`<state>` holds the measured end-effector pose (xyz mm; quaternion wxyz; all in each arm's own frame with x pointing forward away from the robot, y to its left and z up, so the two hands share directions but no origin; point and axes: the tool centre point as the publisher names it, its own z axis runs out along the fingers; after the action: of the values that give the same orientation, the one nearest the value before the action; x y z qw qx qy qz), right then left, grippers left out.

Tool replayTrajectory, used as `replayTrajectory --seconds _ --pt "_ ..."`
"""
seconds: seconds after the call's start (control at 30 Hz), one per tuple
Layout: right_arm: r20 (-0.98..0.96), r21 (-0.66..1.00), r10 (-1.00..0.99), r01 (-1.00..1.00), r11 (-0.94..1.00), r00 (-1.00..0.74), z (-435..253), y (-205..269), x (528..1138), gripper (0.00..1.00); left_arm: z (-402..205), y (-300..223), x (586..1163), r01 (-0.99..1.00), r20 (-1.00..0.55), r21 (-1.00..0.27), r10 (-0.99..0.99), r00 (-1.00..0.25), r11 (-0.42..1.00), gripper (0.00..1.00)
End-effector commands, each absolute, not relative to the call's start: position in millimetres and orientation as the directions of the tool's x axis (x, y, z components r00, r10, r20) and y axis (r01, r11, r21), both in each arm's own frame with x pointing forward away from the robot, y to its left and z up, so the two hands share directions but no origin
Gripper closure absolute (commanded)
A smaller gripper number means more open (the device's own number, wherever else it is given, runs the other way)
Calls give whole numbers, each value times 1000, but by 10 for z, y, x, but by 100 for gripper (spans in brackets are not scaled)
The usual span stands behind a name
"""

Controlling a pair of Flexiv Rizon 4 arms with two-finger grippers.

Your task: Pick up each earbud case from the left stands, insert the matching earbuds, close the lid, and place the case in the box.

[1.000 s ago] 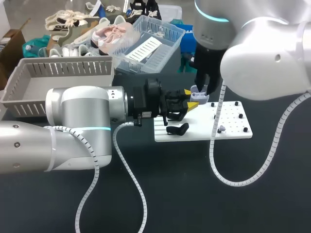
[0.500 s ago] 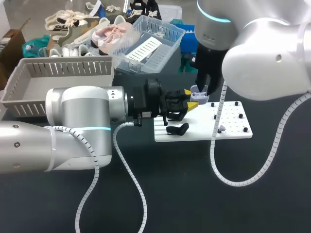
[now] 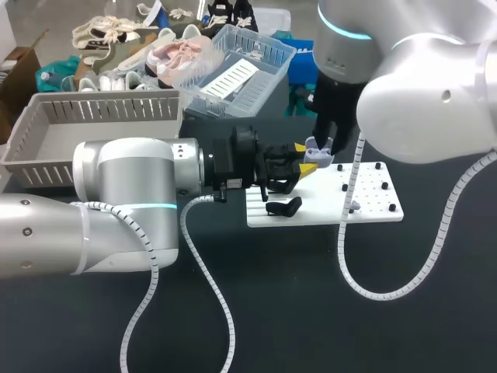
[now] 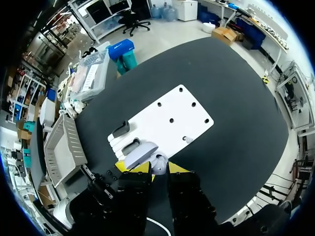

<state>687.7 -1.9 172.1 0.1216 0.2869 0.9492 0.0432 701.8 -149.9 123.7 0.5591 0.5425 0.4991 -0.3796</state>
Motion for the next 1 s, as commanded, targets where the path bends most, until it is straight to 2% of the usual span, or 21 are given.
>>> replayTrajectory --seconds 0.03,1.0 --pt "-204 151 555 534 832 -807 1703 -16 6877 100 1232 -1501 7015 965 -970 230 114 216 128 100" --pt "-189 156 553 531 833 -812 1635 46 6880 100 1232 -1501 7015 965 -970 230 114 216 128 100"
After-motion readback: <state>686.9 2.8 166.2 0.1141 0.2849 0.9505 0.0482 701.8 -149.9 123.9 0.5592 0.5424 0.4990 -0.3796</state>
